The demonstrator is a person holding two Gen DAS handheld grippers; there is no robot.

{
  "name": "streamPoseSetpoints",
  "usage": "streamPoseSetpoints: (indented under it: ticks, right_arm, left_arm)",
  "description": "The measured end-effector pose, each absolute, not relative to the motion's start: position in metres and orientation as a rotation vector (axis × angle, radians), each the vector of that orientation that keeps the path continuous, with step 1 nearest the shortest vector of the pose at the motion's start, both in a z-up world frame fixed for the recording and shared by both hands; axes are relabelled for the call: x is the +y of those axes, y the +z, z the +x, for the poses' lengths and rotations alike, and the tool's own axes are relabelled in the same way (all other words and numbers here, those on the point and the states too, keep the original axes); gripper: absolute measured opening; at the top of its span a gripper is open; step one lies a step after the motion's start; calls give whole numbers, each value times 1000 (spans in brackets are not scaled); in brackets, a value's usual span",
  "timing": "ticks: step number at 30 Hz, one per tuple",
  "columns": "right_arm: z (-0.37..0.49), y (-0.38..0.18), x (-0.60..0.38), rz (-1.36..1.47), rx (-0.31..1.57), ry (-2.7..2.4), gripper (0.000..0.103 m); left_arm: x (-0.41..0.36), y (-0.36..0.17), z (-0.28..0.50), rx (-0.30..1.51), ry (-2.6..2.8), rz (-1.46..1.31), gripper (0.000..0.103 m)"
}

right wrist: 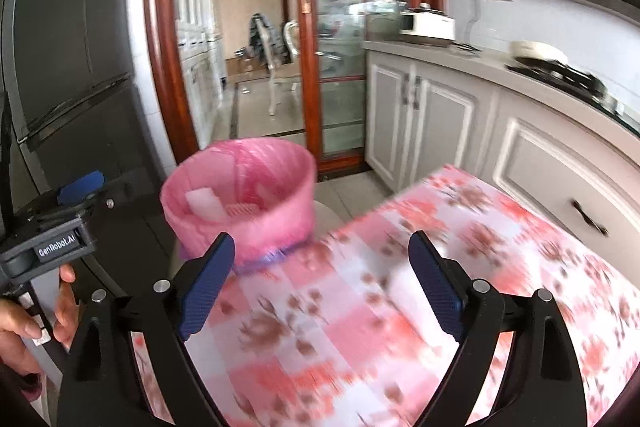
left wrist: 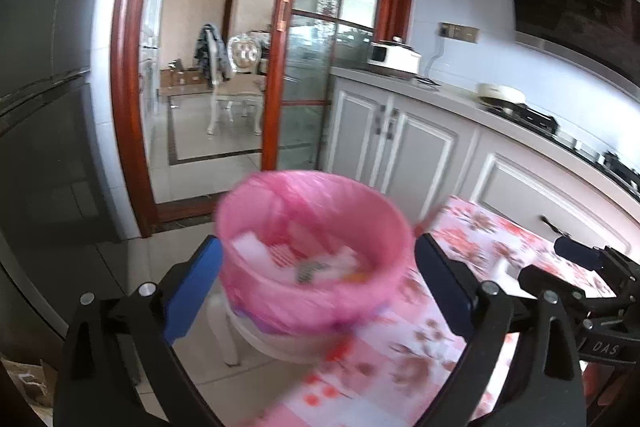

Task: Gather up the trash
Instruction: 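Move both open grippers back over the table items, then grasp the orange-white foam fruit net with the right gripper while the left gripper grasps the white foam block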

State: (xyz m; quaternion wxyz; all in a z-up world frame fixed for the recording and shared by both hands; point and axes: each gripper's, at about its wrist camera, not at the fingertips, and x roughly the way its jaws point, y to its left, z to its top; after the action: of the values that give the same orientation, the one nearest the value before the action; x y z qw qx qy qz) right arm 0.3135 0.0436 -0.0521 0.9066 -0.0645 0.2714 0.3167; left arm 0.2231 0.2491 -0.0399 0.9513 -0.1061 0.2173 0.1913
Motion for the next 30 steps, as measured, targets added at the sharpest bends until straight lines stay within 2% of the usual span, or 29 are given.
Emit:
streamPoseSetpoints:
  ticks: [11,18,30]
  right_arm:
    - [282,-80,-87,-55,620,467,84]
    - [290,-106,-138,24,658,375,84]
    - [348,-144,-140,84,776,338,85]
  left_arm:
    - [123,-74,236,533,204,-172,95]
    - [73,-103,253,604,135,-128,95]
    - [44,-146,282,716,75,-91,95]
